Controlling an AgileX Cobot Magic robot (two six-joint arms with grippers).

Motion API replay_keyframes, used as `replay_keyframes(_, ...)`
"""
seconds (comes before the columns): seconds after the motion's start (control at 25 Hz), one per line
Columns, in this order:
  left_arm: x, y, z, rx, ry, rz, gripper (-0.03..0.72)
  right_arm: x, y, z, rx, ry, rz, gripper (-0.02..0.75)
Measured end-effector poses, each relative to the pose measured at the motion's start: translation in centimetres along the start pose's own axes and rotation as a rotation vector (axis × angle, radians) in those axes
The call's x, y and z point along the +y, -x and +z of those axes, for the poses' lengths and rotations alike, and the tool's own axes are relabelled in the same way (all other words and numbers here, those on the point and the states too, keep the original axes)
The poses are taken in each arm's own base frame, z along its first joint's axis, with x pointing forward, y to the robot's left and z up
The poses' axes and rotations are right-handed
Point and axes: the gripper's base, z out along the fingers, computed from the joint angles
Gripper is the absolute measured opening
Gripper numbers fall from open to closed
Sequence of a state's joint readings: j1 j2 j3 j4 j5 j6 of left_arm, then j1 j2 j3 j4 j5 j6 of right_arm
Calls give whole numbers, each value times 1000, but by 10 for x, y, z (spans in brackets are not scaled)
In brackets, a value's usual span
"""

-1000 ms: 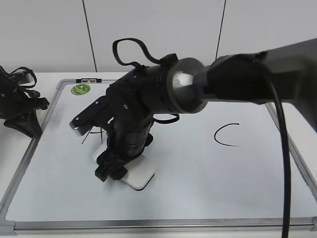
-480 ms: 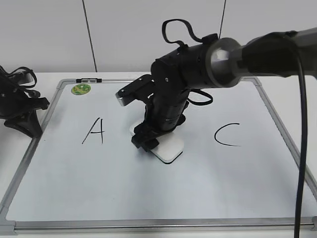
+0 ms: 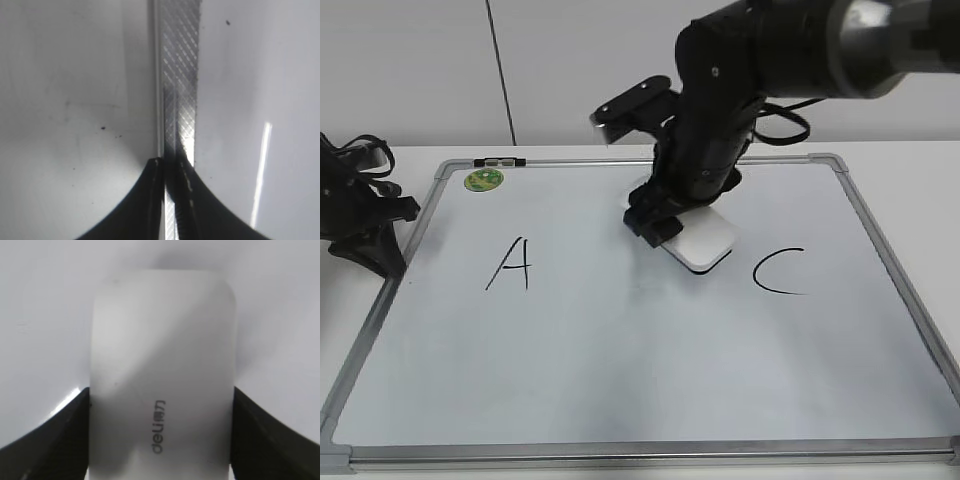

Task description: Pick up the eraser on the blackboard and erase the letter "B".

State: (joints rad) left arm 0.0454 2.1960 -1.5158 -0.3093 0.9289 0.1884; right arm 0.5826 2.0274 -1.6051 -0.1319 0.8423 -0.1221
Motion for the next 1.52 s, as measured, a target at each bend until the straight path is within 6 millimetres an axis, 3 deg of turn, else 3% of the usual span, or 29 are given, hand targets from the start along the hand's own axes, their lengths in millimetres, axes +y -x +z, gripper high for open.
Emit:
replay_keyframes(0.2, 0, 0, 1, 1, 0, 0, 46, -46, -16, -12, 42, -33, 137, 535)
replay_keyframes(0.44, 0, 0, 1, 1, 0, 0, 46, -115, -51, -12, 109, -59, 354, 535)
replay_keyframes(0.72, 0, 0, 1, 1, 0, 0, 46, -164, -104, 0, 151, -86, 561, 535)
replay_keyframes(1.0, 0, 0, 1, 1, 0, 0, 46, -182, -140, 12, 108, -80, 709, 535)
replay_keyframes(1.28, 0, 0, 1, 1, 0, 0, 46, -183, -137, 15, 50, -82, 735, 535)
replay_keyframes(1.52, 0, 0, 1, 1, 0, 0, 46, -182, -141, 30, 79, -64, 746, 535)
